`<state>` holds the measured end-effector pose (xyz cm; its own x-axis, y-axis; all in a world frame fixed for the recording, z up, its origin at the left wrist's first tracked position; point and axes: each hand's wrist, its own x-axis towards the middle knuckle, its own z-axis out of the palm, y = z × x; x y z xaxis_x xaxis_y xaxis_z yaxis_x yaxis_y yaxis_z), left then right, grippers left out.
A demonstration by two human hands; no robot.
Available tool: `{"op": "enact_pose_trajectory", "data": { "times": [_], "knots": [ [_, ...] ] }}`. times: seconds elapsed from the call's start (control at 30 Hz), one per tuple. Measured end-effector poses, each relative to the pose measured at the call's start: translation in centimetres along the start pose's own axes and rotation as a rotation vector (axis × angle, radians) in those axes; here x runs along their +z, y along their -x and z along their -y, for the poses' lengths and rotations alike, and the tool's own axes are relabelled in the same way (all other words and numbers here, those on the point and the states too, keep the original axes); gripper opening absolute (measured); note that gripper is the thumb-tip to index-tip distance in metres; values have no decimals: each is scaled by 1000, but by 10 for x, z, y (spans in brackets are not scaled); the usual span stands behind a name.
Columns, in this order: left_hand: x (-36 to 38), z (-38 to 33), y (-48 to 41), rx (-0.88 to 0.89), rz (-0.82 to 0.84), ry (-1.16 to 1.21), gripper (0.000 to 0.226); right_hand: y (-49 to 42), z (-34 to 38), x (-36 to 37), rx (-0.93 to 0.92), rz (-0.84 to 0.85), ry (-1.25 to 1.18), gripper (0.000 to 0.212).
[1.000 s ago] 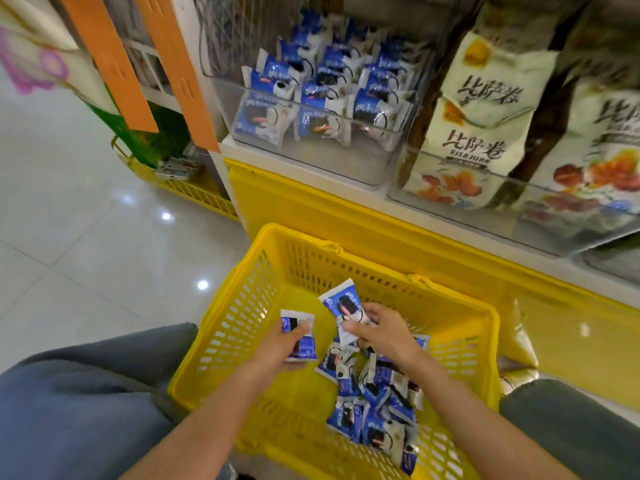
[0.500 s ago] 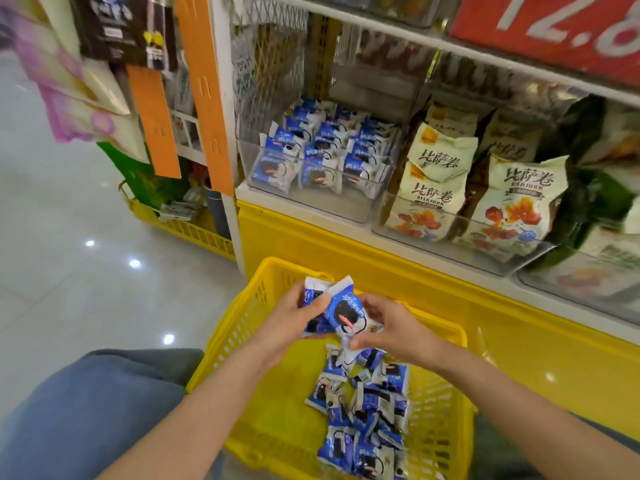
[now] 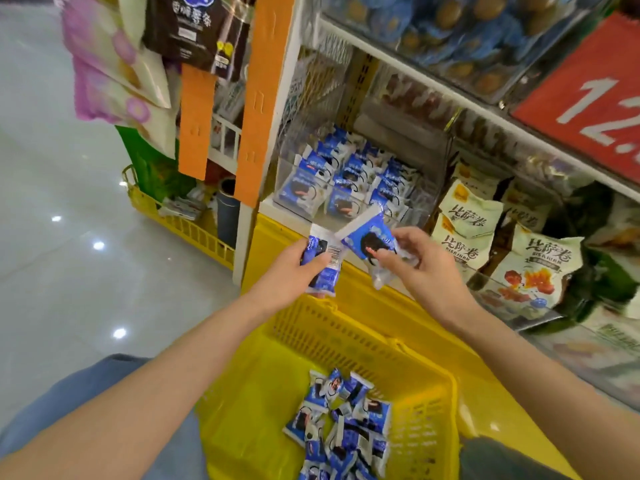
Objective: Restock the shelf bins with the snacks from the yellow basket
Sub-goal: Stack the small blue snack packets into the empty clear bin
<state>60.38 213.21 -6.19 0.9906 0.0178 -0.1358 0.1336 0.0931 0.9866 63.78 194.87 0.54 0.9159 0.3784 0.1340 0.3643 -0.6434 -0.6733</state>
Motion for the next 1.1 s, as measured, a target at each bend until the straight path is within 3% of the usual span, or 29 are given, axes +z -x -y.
{"op": "enact_pose_trajectory", "data": {
  "times": [0.1,0.23,0.33,0.47,0.57,0.73,0.97,1.03,1.1],
  "knots": [
    [-16,-10,-10,-18,-73,64,24,-49,16,-18,-21,-118,82,21],
    [-32,-19,-22,-52,-137,138,24,-120,15,-23,25,-167,266,40],
    [-43,-21,-28,-42,-140,170,21,-160,3,-19,102,67,406,49],
    [-55,-23,-36,-38,-159,196,32,-187,-16,-8,117,467,508,37],
    [-60,-23,-42,-29,-191,223,32,-193,-25,5,132,556,519,35],
    [-61,-23,-45,-20,-191,266,26,-197,-36,21,40,374,513,32],
    [-66,-24,-41,-113,-211,333,30,-188,-36,26,84,348,527,33],
    [-66,-25,-38,-124,-185,343,32,-180,-27,27,100,216,466,30],
    [-65,-25,-34,-98,-152,344,35,-165,-10,28,39,-64,337,25]
  ]
}}
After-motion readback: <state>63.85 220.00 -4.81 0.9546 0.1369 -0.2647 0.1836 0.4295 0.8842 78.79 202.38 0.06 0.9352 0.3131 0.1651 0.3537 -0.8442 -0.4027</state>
